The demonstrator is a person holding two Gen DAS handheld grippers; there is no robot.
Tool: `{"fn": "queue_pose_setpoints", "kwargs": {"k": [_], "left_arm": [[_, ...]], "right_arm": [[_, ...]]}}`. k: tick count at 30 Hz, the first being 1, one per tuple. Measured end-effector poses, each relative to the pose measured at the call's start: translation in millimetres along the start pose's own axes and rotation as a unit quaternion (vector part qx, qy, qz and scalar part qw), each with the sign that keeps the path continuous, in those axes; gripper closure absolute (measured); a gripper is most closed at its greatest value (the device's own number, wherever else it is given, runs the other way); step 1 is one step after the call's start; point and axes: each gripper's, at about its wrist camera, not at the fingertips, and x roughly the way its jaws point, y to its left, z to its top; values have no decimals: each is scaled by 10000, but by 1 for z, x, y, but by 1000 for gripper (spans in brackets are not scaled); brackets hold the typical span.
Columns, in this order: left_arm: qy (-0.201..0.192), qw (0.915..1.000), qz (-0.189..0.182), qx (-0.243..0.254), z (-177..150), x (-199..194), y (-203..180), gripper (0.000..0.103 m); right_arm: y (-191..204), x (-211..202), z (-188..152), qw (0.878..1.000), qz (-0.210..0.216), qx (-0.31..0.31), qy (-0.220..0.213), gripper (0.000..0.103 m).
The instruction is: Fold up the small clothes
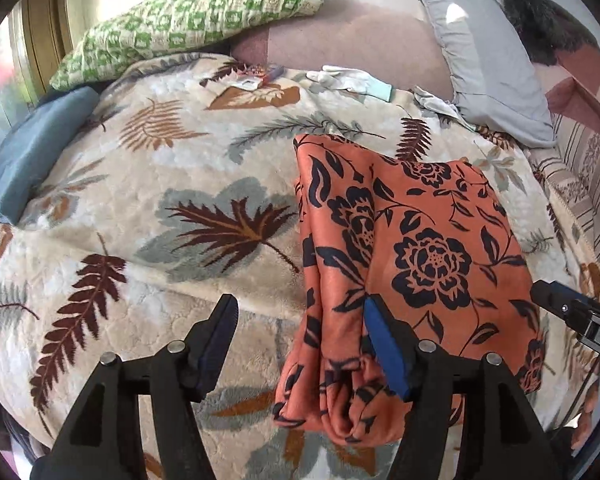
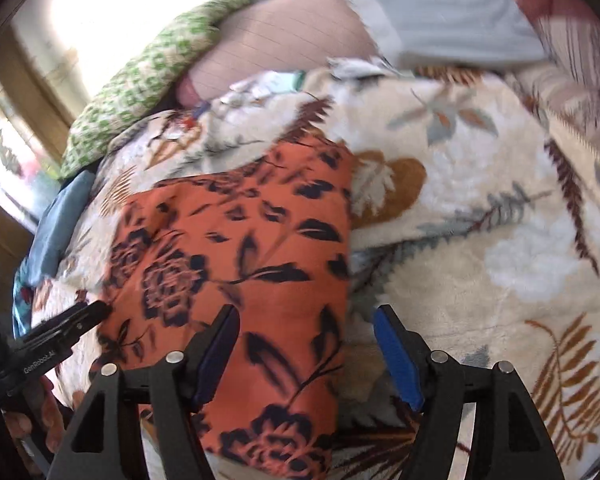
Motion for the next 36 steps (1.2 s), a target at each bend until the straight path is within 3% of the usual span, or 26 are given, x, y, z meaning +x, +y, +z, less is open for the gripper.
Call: {"fn": "queue_pose_setpoints", "kwargs": {"k": [2,4,5,7,10,12,14,19,24,29,36], "left_arm": [[83,9980,443,434,-14,12,-14,30],[345,9942,689,755,-28,34,-24,29],[247,9932,757,850,-29,32,-25,28],[179,9927,730,948,-21,14,-27,29],[-263,9924,693,981,-12,-28,-31,26],[-482,9908,758,1013,-14,-53,-34,7],[-571,9913,673,976,-19,-73,-37,6],[-466,9974,235,506,-46,-101,-38,6],[-551,9968,313,482,-62,-115,-45,6],[-614,9969,209,447,-61,-125,-47,6],[-411,9983,-96,394,-58,-122,-48,1]], "right_arm": [[12,7,-14,9993,-275,-222,105,26],[15,43,-31,9953,-477,-357,761,25],[12,52,-37,9944,-430,-284,920,25],[10,36,-32,9963,-447,-131,721,24],[21,-6,-21,9953,-809,-474,228,24],[28,-32,-23,9927,-993,-686,4,20],[32,-52,-33,9909,-1103,-760,-138,19],[40,-76,-71,9909,-1167,-654,-122,15],[46,-82,-104,9922,-1121,-534,-93,15],[49,-86,-108,9918,-1146,-542,-136,15],[51,-90,-102,9919,-1101,-609,-168,15]]}}
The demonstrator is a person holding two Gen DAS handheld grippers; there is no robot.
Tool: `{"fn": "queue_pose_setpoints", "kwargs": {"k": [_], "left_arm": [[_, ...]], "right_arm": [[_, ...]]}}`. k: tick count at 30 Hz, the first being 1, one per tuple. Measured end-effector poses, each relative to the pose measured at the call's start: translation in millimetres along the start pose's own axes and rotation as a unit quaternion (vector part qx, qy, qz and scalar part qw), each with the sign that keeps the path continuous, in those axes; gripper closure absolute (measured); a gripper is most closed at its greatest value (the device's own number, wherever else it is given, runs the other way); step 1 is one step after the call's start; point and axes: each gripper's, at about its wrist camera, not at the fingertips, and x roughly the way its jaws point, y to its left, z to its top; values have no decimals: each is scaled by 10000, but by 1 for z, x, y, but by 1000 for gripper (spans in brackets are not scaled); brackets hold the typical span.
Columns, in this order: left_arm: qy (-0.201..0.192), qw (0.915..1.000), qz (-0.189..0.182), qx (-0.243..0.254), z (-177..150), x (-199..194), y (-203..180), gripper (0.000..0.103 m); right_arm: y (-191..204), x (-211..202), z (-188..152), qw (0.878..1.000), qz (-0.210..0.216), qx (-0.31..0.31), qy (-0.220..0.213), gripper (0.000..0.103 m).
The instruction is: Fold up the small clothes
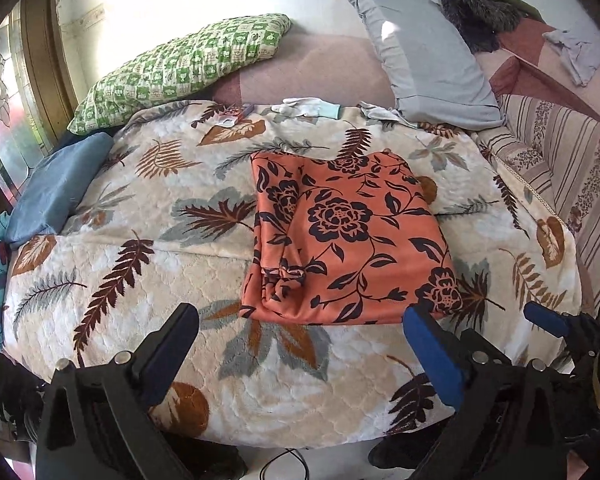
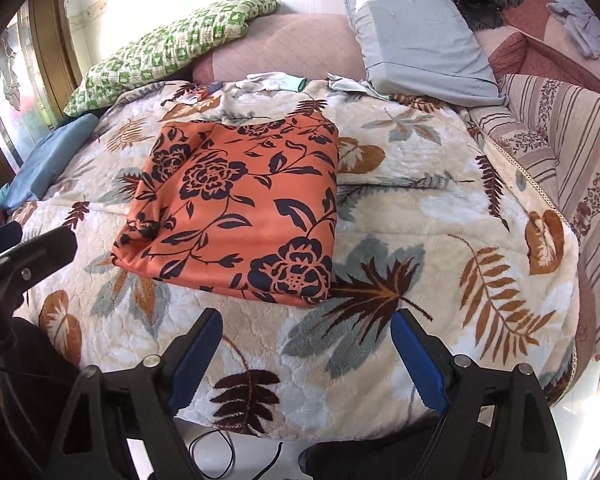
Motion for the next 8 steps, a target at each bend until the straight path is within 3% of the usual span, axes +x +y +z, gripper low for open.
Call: {"fn": "queue_pose_setpoints", "kwargs": {"k": [4,8], "left_arm": [[-66,9998,-190,9,4,-3,-2,0],[-120,9998,-131,42,8,-5,-3,0]], "right_arm": [[1,2,1,10000,-27,-19,24,15],[1,1,4,10000,-48,-6,-18,15]]}}
